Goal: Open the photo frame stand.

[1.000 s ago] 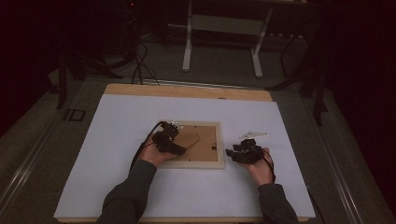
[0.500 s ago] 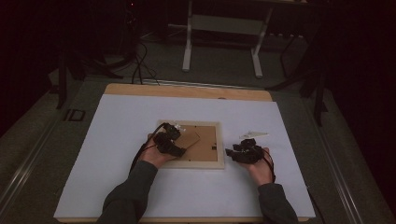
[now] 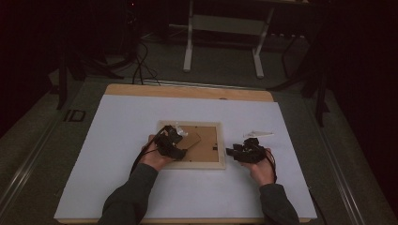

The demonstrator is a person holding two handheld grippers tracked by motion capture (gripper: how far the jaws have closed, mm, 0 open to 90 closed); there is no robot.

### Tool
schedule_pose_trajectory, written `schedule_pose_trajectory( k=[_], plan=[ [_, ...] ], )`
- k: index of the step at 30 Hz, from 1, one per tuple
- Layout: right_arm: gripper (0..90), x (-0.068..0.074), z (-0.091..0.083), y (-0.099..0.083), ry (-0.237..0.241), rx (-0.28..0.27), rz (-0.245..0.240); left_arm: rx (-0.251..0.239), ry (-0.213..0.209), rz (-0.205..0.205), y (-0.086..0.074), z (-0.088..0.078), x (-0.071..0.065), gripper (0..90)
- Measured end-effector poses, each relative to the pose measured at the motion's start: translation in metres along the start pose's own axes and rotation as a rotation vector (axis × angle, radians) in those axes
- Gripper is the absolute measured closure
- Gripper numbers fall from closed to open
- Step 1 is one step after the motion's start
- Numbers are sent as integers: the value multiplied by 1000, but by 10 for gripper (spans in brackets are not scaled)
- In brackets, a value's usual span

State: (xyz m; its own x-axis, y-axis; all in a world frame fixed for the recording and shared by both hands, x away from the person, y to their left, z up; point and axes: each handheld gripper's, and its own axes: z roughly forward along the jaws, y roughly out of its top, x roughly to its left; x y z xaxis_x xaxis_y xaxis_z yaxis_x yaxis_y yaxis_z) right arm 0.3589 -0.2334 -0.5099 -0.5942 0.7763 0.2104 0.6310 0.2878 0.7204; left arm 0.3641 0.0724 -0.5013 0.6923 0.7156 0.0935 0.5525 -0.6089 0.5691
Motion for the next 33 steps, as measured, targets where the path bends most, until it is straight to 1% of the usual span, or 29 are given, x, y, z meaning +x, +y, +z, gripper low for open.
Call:
schedule_pose_trajectory(
  k=[2, 5, 6, 9, 12, 15, 17, 20, 22, 25, 27, 29, 33],
  plan=[
    [545, 0, 0, 0, -1, 4, -1, 6, -12, -10, 0, 1, 1, 370],
    [546, 0, 1, 0, 0, 5, -1, 12, -53, -47, 0, 2, 7, 368],
    [545, 0, 1, 0, -1, 5, -1, 25, -62, -52, 0, 3, 8, 367],
    [545, 0, 1, 0, -1, 6, 0, 46, -112, -100, 1, 4, 14, 364],
    [546, 1, 1, 0, 0, 7, 0, 57, -143, -133, 1, 6, 18, 362],
    [546, 0, 1, 0, 0, 7, 1, 62, -185, -178, 2, 6, 23, 360],
    [545, 1, 1, 0, 0, 9, -1, 71, -187, -182, 3, 6, 23, 357],
    [546, 1, 2, 0, 1, 7, -3, 88, -179, -177, 6, 7, 22, 362],
    [546, 1, 2, 0, 2, 8, -6, 108, -175, -169, 8, 7, 22, 366],
    [545, 2, 2, 0, 2, 9, -5, 129, -182, -168, 10, 7, 22, 370],
    [546, 2, 2, 0, 3, 9, -5, 135, -177, -160, 11, 7, 21, 370],
    [546, 2, 2, 0, 4, 9, -4, 136, -175, -160, 11, 7, 21, 368],
    [546, 2, 3, 0, 6, 9, -6, 138, -136, -131, 12, 8, 16, 359]
  ],
)
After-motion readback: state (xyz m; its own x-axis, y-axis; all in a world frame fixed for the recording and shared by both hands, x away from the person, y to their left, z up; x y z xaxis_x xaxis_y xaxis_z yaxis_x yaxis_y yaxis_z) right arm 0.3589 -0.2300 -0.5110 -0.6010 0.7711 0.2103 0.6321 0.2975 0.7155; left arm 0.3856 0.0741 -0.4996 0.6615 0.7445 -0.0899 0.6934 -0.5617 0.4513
